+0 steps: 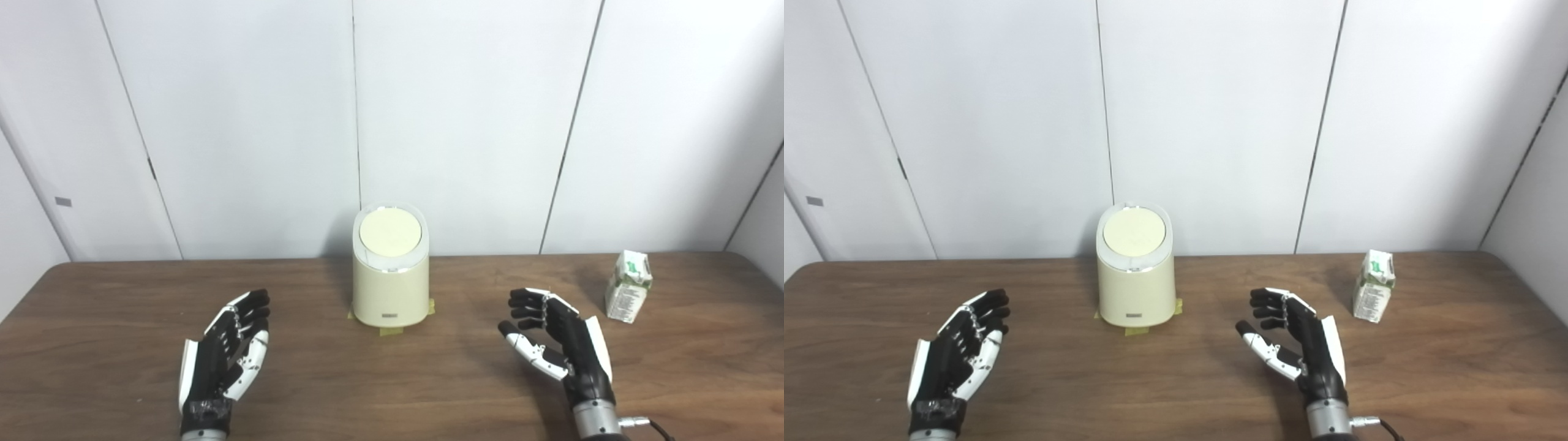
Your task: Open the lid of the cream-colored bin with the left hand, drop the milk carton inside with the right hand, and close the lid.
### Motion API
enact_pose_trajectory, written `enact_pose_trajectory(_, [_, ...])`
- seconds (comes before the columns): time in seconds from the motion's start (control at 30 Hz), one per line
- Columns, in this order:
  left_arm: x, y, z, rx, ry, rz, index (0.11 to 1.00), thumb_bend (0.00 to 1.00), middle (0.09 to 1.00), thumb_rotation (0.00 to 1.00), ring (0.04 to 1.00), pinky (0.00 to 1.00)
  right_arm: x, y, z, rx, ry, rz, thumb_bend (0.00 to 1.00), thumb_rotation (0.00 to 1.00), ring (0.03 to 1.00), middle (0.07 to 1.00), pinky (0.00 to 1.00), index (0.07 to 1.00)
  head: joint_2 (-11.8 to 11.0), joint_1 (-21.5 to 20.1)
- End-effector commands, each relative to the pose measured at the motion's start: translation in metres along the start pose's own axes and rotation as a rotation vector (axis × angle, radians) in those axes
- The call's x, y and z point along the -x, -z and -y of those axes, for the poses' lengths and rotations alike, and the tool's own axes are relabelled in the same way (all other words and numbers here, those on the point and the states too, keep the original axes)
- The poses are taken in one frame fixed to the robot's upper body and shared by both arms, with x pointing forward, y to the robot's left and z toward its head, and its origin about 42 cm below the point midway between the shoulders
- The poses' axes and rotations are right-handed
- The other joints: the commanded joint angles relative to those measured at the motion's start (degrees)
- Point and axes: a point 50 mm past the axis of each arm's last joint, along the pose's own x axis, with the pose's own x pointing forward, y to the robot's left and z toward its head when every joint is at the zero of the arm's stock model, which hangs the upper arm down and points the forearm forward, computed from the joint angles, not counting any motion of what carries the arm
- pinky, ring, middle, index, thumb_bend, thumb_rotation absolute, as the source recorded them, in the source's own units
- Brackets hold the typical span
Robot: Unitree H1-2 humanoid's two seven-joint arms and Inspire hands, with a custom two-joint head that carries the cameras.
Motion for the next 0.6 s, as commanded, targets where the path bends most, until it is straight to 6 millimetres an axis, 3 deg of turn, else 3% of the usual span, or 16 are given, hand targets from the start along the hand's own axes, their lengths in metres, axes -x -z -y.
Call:
enact_pose_trajectory(0.0, [0.0116, 0.0083, 0.0022, -0.023, 0.005, -0.025, 0.758, 0.21, 0.775, 0.34, 0.756, 0.68, 0.0105, 0.0083, 0.0057, 0.023, -0.008, -0.017, 0.31, 0.24, 0.638, 0.655, 0.57, 0.643, 0.0, 0.0])
enact_pose_trajectory(0.57, [0.0089, 0.0042, 0.0034, -0.013, 0.002, -0.023, 0.758, 0.22, 0.775, 0.33, 0.755, 0.68, 0.0093, 0.0079, 0.006, 0.036, -0.01, -0.013, 0.3, 0.24, 0.633, 0.653, 0.57, 0.639, 0.5, -0.6])
